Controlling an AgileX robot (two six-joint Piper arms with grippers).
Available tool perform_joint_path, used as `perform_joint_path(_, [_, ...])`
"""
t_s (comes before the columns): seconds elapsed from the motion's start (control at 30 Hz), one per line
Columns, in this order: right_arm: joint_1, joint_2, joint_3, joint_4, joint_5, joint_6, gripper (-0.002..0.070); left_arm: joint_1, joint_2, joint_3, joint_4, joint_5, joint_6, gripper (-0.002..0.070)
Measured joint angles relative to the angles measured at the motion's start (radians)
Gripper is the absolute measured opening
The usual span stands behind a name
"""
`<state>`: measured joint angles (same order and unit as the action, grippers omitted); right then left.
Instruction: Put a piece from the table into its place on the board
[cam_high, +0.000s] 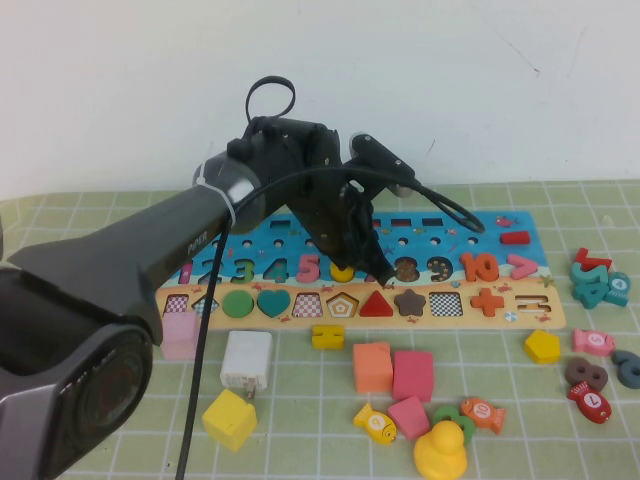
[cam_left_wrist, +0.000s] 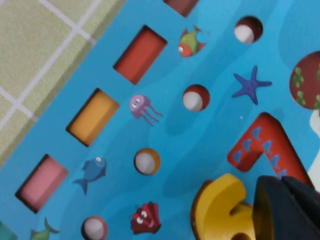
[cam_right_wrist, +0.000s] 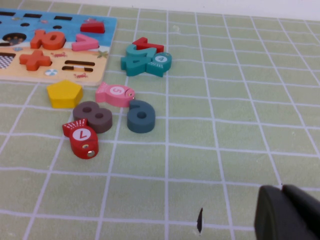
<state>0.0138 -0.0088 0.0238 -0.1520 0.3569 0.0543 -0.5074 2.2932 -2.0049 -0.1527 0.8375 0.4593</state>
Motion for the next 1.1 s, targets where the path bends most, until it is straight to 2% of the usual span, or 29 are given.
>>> perform_joint_path(0.7, [0.000, 0.000, 0.000, 0.000, 0.000, 0.000, -0.0001, 0.001, 0.010, -0.004, 0.048, -0.013, -0.151, -0.0001])
perform_joint_path(1.1, [0.000, 0.000, 0.000, 0.000, 0.000, 0.000, -0.0001, 0.002, 0.014, -0.114, 0.056, 0.023, -0.232, -0.0001])
